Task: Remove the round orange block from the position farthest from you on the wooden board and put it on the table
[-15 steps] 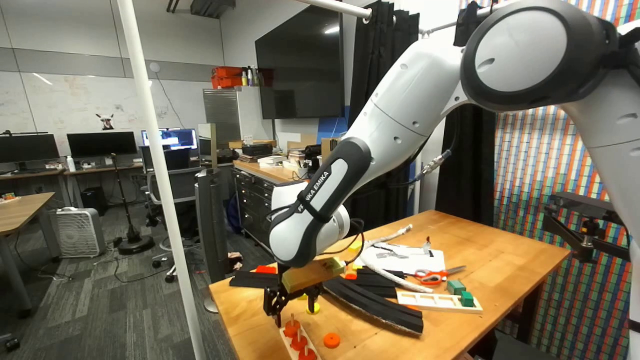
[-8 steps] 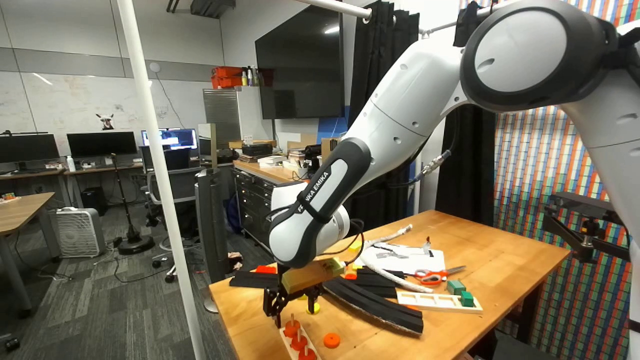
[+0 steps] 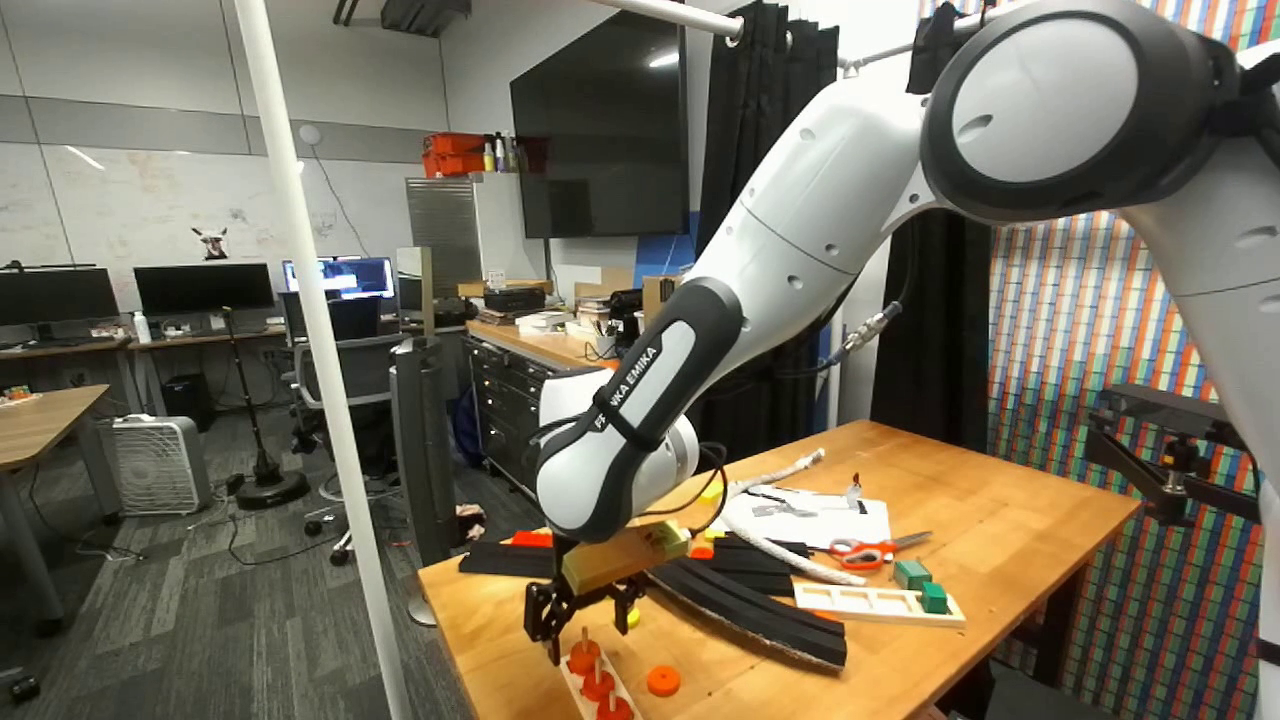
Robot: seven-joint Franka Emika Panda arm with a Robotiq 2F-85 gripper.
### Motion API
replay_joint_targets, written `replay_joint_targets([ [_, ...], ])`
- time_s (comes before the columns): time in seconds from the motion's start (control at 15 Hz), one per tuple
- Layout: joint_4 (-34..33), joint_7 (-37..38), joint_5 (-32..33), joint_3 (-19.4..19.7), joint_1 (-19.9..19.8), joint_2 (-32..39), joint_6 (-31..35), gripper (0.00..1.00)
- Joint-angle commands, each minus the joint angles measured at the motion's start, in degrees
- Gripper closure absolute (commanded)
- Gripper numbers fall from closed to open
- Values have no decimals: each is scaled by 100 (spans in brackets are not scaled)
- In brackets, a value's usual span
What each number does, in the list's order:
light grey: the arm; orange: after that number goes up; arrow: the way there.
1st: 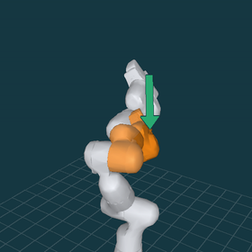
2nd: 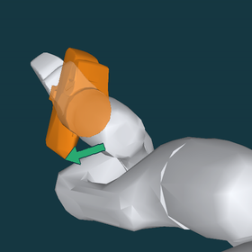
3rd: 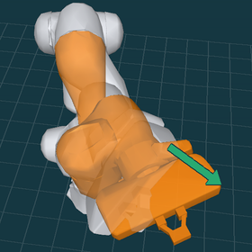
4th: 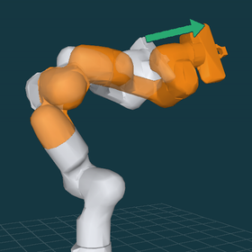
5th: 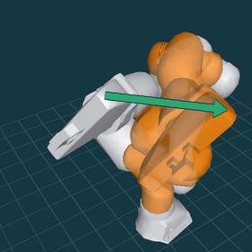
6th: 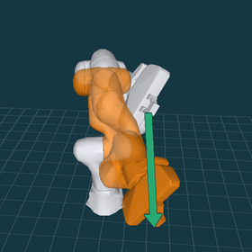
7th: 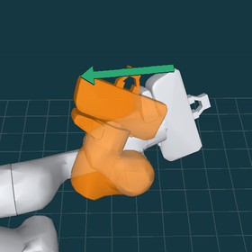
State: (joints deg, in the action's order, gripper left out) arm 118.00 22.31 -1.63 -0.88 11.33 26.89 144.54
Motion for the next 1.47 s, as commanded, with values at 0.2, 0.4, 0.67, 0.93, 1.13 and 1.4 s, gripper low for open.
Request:
replay_joint_targets([
  [0.2,173,2,-49,-30,10,-135,154,0],
  [0.4,212,79,18,16,57,-196,207,0],
  [0.67,251,131,67,46,101,-251,298,0],
  [0.93,285,130,70,52,103,-277,350,0],
  [1.13,302,147,98,71,117,-283,387,26],
  [1.4,301,142,100,78,115,-276,396,58],
])
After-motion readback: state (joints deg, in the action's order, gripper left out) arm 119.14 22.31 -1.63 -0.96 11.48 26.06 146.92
